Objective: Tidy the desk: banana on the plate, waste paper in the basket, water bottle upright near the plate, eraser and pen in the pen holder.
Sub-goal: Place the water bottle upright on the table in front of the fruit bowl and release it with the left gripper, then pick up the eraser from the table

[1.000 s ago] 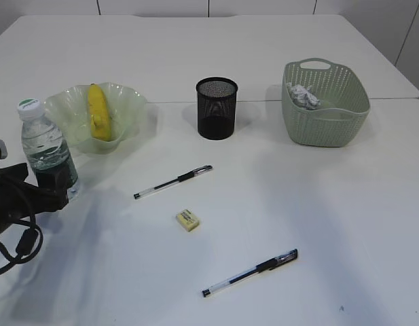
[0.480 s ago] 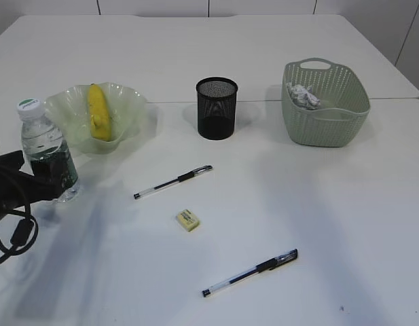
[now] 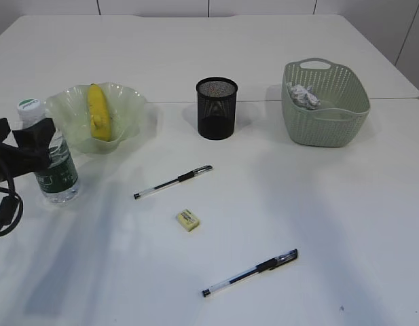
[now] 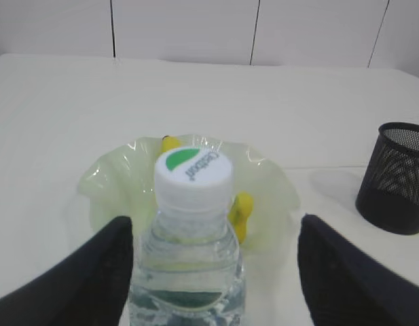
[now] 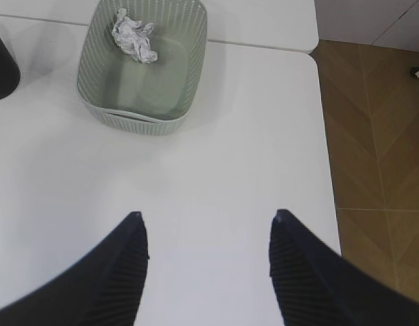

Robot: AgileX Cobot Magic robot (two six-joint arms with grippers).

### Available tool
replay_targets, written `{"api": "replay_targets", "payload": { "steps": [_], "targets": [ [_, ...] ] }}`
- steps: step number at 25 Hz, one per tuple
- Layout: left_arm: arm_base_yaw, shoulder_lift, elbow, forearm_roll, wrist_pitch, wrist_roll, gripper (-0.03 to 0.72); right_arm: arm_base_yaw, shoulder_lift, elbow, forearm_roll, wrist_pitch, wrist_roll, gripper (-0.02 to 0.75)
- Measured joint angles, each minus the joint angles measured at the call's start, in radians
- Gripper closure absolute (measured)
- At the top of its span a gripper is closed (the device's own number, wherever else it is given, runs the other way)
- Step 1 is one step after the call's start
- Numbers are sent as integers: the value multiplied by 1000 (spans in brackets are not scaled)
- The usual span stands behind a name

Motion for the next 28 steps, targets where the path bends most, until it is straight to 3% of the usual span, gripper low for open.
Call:
{"api": "replay_targets", "payload": {
  "steps": [5, 11, 28],
  "targets": [
    [0, -59, 4, 0, 2, 0, 146, 0, 0, 0, 0, 0, 0, 310],
    [0, -134, 5, 78, 3, 0, 146, 0, 0, 0, 0, 0, 0, 310],
    [0, -415, 9, 77, 91, 0, 146, 0, 0, 0, 27, 12, 0, 310]
  ]
}}
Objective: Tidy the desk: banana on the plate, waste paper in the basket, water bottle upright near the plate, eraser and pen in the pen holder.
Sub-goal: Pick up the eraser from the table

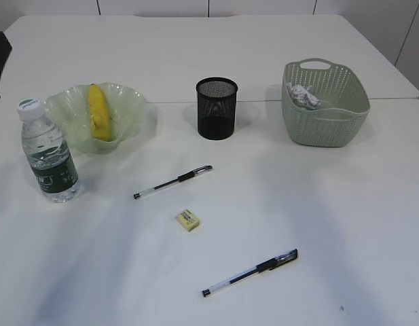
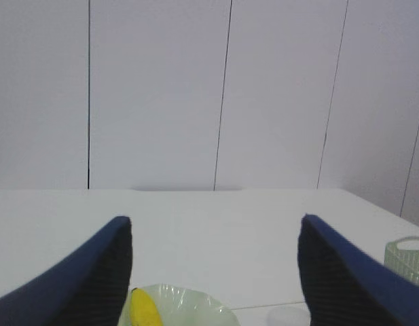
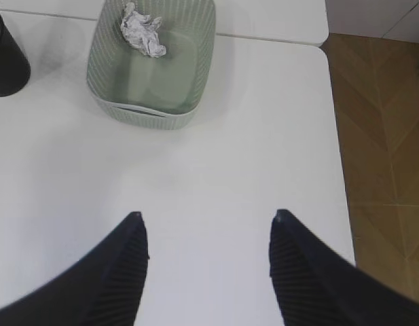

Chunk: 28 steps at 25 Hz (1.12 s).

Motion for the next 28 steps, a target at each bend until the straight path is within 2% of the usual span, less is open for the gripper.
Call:
{"api": "replay_targets", "payload": {
  "steps": [4, 8, 11, 16, 22, 28],
  "targets": [
    [0, -90, 2, 0, 69, 0, 146, 0, 0, 0, 15, 4, 0, 310],
    [0, -182, -21, 2, 251, 0, 146, 0, 0, 0, 33, 4, 0, 310],
    [0, -233, -72, 22, 402, 0, 146, 0, 0, 0, 66, 4, 0, 310],
    [0, -275, -164, 48, 514, 6, 146, 0, 0, 0, 94, 4, 0, 310],
    [0, -281, -297, 51, 751, 102, 155, 0, 0, 0, 125, 4, 0, 310],
    [0, -281, -400, 51, 927, 121, 158, 0, 0, 0, 176, 4, 0, 310]
  ]
}}
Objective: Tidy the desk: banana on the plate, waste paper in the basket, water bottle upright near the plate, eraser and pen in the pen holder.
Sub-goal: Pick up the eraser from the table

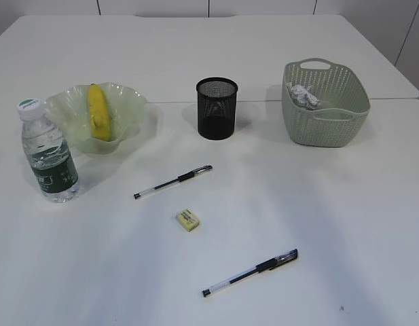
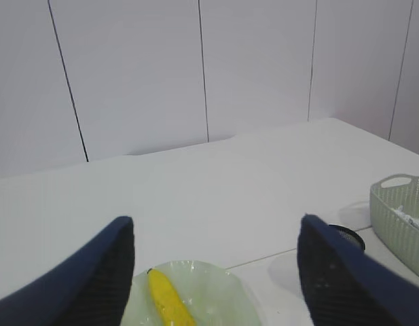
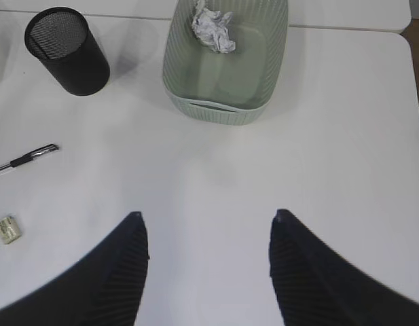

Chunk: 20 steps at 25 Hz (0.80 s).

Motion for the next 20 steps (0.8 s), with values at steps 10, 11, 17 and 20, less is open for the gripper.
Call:
{"api": "replay_targets", "payload": {
  "steps": [10, 11, 17, 20],
  "targets": [
    [0, 0, -99, 2, 209, 0, 158, 0, 8, 0, 92, 0, 0, 310],
    [0, 0, -103, 2, 225, 0, 158, 0, 13, 0, 110, 0, 0, 310],
    [0, 0, -151, 3, 352, 0, 158, 0, 52, 0, 252, 0, -52, 310],
    [0, 0, -169, 17, 387, 0, 159, 0, 69, 0, 317, 0, -106, 310]
  ]
}}
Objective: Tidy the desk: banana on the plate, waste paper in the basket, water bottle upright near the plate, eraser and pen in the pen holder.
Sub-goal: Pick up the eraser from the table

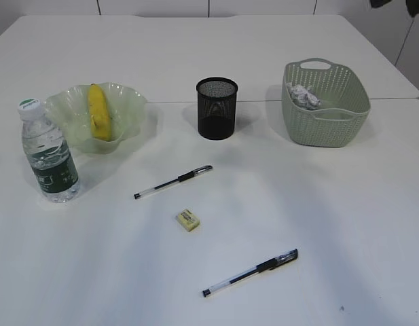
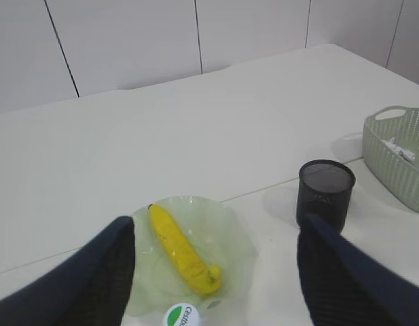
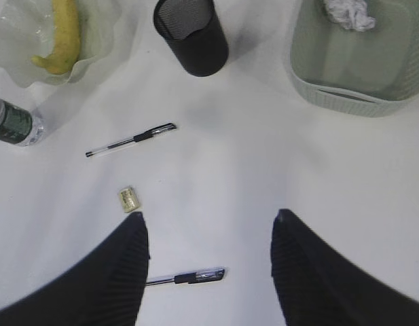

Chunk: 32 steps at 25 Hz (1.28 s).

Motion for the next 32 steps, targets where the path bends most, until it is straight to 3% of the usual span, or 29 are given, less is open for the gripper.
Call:
{"api": "replay_targets", "payload": {
  "steps": [10, 20, 32],
  "targets": [
    [0, -61, -2, 30, 38, 0, 160, 6, 112, 0, 100, -4, -119, 310],
    [0, -110, -8, 68, 116, 0, 160, 172, 231, 0, 63, -9, -185, 310],
    [0, -151, -8, 84, 229, 0, 160, 240, 351, 0, 33, -16, -188, 310]
  ]
}}
